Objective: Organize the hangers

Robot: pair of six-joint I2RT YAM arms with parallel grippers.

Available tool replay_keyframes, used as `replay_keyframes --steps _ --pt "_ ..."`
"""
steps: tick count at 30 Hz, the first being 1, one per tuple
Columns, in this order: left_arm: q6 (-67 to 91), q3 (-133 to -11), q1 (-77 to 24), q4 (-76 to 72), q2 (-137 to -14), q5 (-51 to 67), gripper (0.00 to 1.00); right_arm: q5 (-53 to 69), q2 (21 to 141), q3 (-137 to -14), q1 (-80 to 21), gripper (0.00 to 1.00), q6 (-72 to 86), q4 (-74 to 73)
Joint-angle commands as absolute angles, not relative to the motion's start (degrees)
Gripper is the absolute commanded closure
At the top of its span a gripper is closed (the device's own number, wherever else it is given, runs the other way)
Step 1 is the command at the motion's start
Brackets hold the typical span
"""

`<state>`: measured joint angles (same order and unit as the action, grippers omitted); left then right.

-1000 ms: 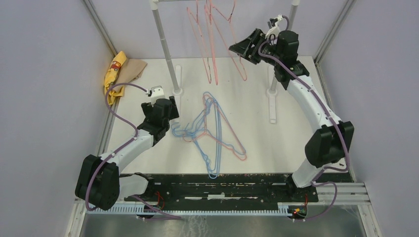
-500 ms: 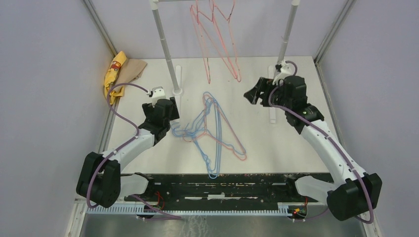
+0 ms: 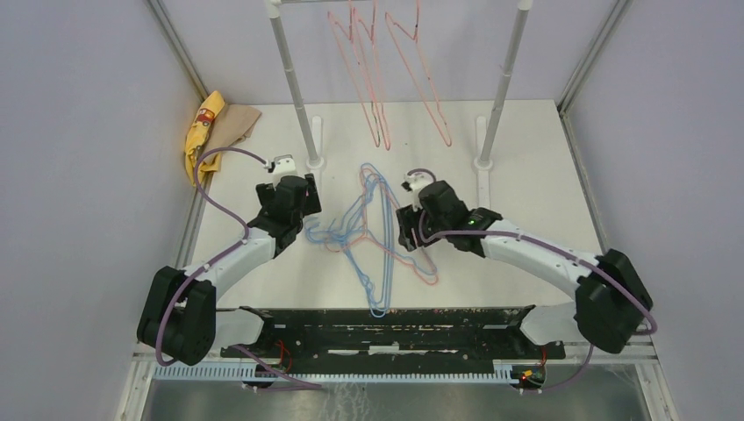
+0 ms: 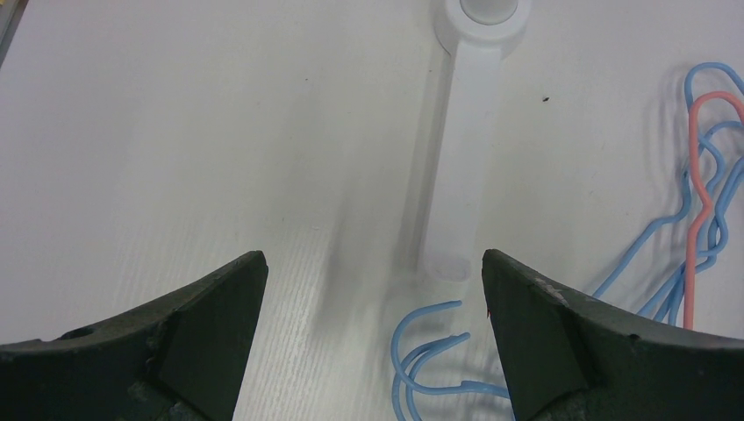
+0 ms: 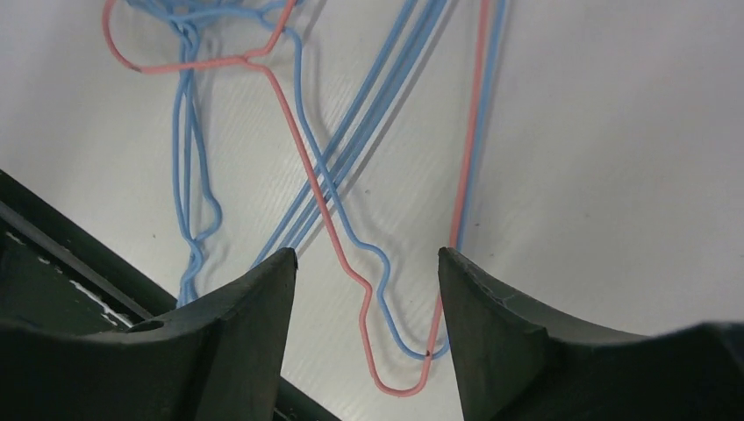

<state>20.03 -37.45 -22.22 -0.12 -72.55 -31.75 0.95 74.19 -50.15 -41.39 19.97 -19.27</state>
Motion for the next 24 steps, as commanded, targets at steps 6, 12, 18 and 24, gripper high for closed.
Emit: replay_keyframes --steps 6,12,18,24 --pt "18.6 -36.5 -22.2 -3.2 -72.1 -31.4 0.01 -3.0 90.9 -55.9 -53.2 0.37 14.8 -13.7" --pt "18.9 -36.1 -22.2 -3.1 -72.6 -31.6 0.01 -3.3 93.4 -55.1 -53.9 0.39 15.8 -11.5" --pt "18.9 -35.3 -22.3 -3.7 -72.9 -31.6 0.01 -5.4 95.1 -55.1 -53.9 0.43 15.7 -11.8" --pt "18.7 -34.9 -22.3 -3.7 -72.9 -32.2 0.01 -5.4 96.9 -55.1 -53.9 0.55 16.6 -11.4"
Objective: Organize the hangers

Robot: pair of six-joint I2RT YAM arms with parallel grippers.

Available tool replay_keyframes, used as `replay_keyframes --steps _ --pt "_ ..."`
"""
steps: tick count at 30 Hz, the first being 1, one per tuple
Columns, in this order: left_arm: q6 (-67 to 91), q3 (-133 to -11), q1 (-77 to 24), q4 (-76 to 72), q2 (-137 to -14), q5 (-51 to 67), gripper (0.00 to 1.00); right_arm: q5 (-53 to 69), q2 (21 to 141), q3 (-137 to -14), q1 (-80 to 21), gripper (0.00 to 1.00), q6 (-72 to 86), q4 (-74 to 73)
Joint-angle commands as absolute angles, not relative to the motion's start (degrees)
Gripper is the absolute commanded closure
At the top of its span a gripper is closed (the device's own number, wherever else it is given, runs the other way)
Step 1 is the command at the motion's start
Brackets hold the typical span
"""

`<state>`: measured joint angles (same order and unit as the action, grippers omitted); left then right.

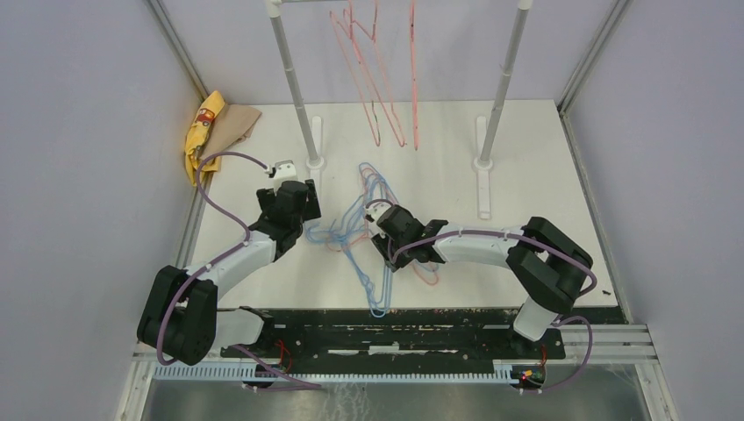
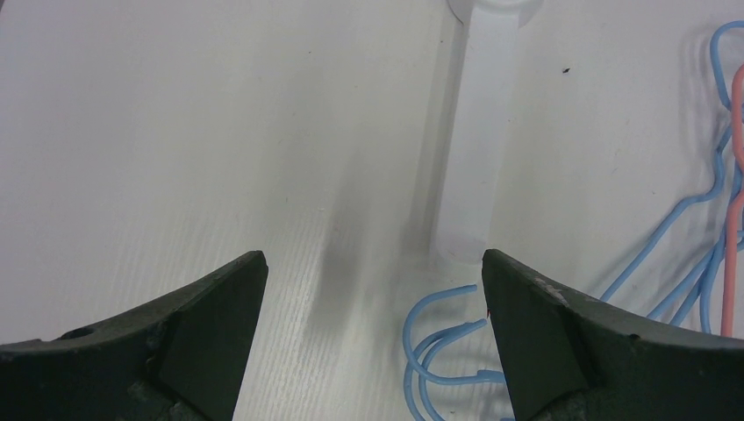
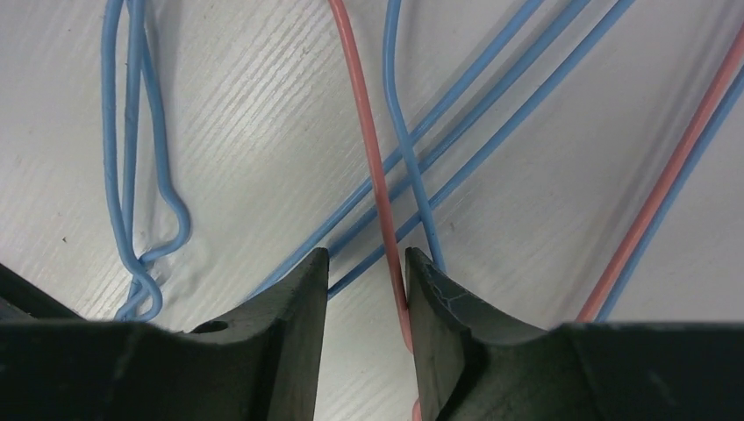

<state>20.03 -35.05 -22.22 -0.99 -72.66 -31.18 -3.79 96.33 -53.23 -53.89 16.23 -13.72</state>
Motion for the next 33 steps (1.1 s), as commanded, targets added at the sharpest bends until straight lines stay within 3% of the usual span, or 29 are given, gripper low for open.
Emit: replay_keyframes --steps 1,6,12,21,29,33 --pt "18.6 -34.9 -22.2 -3.8 -72.9 -32.3 0.01 -5.4 96.7 -55.1 -53.9 0.59 16.8 -11.4" --pt "18.5 -34.8 -22.3 -3.6 -72.5 -32.5 0.01 -5.7 94.2 -55.1 -53.9 0.71 17.3 -11.8" --pt "18.3 -34.8 -22.3 -3.4 -72.0 -32.7 0.01 -0.6 89.4 -57.0 -53.9 0.99 16.8 -17.4" --pt "18.4 -35.0 -22.2 -3.4 -72.4 -32.7 0.01 1.1 73.9 -53.7 -53.8 0.99 18.1 -22.8" --pt "18.5 -35.2 -22.2 -3.4 -73.0 -32.7 0.01 5.0 67.8 -51.5 -52.0 0.99 18.4 -27.0" --pt "18.5 -35.2 -22.3 -3.3 -73.0 -32.7 0.01 -1.3 65.0 -50.9 -51.8 0.99 18.2 -31.5"
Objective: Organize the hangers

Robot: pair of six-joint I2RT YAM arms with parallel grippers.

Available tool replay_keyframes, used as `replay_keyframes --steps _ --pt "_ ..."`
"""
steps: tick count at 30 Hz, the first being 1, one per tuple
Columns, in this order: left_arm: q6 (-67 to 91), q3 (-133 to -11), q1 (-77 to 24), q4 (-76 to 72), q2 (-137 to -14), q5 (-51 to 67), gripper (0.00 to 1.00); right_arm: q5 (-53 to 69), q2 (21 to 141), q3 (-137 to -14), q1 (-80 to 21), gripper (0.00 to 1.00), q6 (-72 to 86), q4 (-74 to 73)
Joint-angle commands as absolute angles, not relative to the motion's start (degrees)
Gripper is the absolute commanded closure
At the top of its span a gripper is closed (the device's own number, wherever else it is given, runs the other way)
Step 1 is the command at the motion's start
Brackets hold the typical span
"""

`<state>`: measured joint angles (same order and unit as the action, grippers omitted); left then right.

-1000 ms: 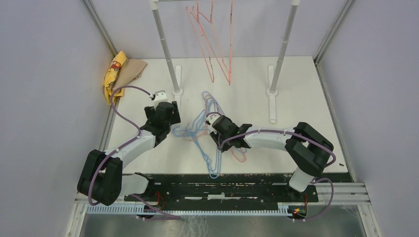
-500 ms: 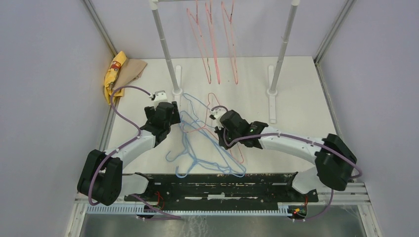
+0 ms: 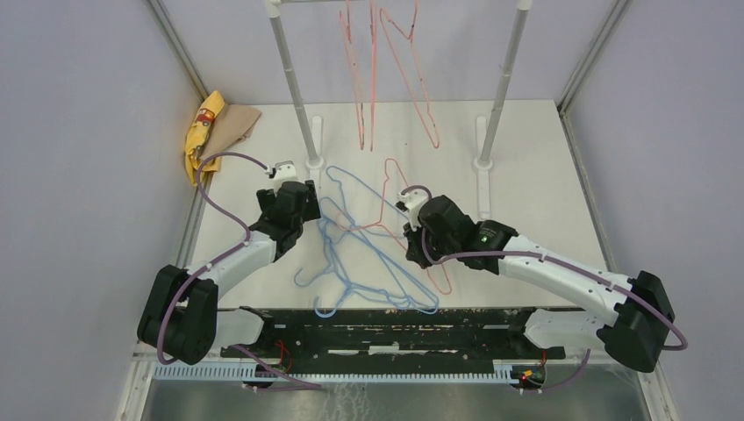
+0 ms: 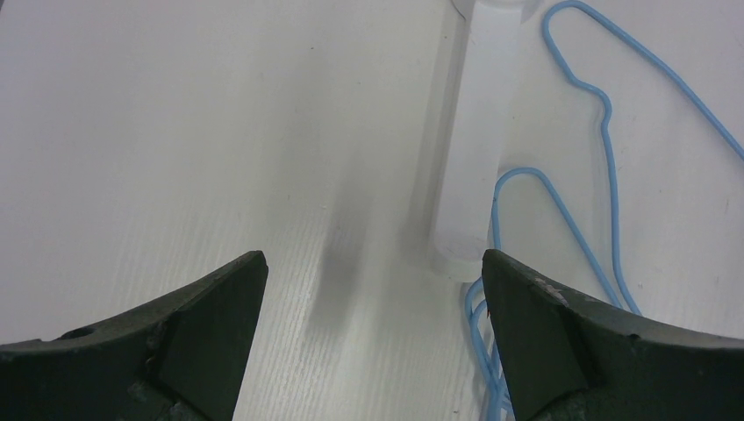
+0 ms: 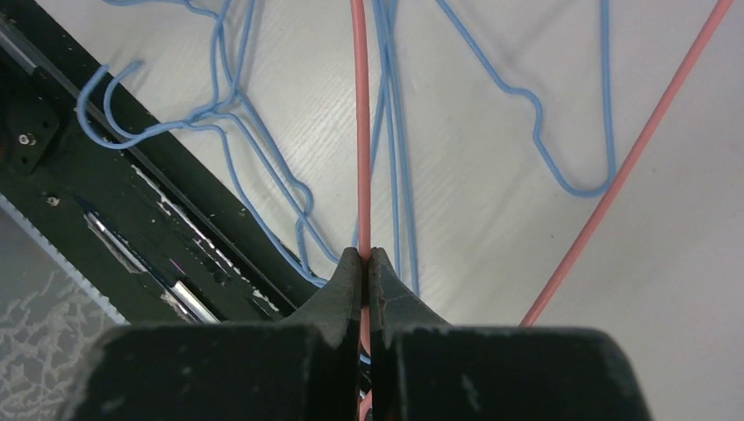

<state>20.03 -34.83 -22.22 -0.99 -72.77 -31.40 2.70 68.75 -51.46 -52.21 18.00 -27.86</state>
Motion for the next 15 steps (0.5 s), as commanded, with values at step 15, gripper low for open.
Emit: replay_keyframes --steps 15 --pt "19.0 -35.7 -22.3 -3.3 -72.1 -31.8 0.01 12.8 52.6 -53.7 -30.5 0.99 18.4 -39.5"
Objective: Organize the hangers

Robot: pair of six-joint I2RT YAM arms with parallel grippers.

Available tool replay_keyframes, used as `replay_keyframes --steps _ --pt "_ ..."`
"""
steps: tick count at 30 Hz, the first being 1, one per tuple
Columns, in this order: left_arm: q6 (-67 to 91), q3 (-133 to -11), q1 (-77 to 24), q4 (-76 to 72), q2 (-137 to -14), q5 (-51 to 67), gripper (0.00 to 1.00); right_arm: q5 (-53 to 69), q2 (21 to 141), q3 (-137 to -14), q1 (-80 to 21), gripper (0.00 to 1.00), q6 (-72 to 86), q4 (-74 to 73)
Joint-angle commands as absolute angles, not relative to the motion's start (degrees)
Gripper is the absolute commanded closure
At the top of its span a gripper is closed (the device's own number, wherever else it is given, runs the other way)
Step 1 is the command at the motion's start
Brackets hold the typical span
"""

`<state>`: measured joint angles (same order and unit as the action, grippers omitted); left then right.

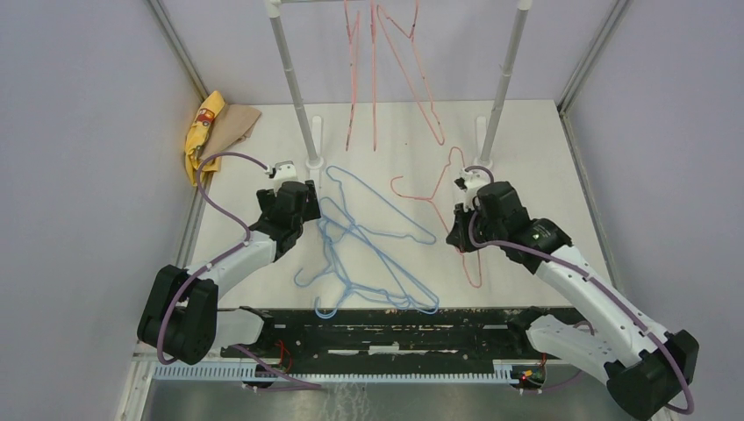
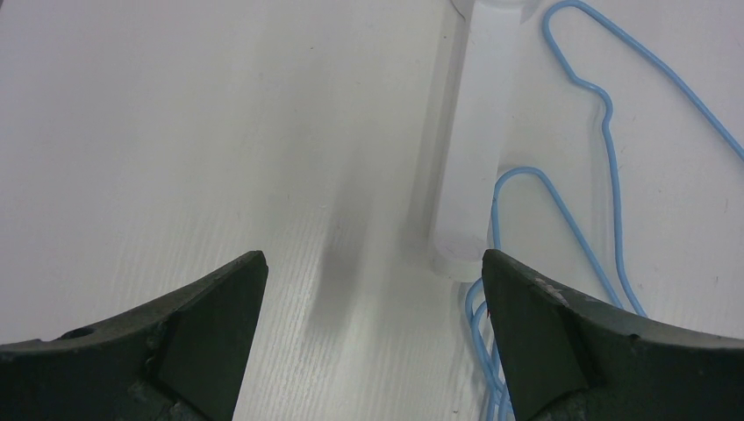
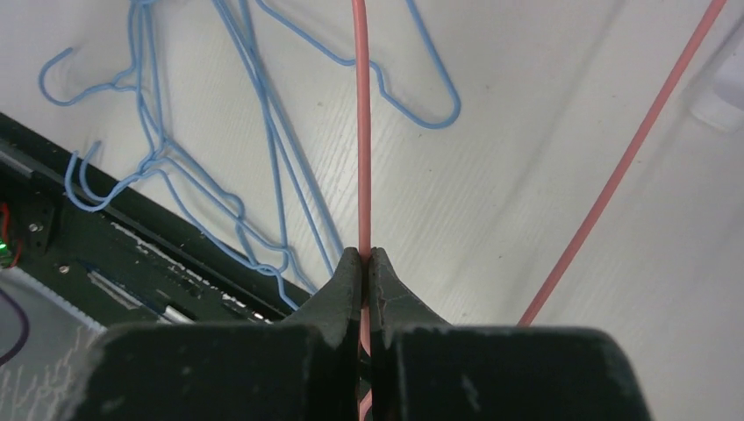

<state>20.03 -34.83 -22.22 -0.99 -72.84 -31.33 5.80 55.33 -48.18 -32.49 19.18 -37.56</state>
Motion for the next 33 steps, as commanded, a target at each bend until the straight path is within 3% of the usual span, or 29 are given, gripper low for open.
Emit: replay_keyframes --steps 1,24,33 --pt "19.0 -35.8 -22.3 -3.3 -72.1 -31.8 0.01 14.0 51.9 -54.8 -29.8 0.99 18.4 -40.1" --pt "19.7 -35.7 -22.2 -2.2 -68.4 -30.3 0.01 15.0 43.7 -74.4 -29.0 0.99 18.3 -55.3" --pt "20.2 -37.2 -22.2 -1.8 -68.4 -30.1 0.01 13.2 48.8 -81.5 -28.9 0.99 18.4 -49.4"
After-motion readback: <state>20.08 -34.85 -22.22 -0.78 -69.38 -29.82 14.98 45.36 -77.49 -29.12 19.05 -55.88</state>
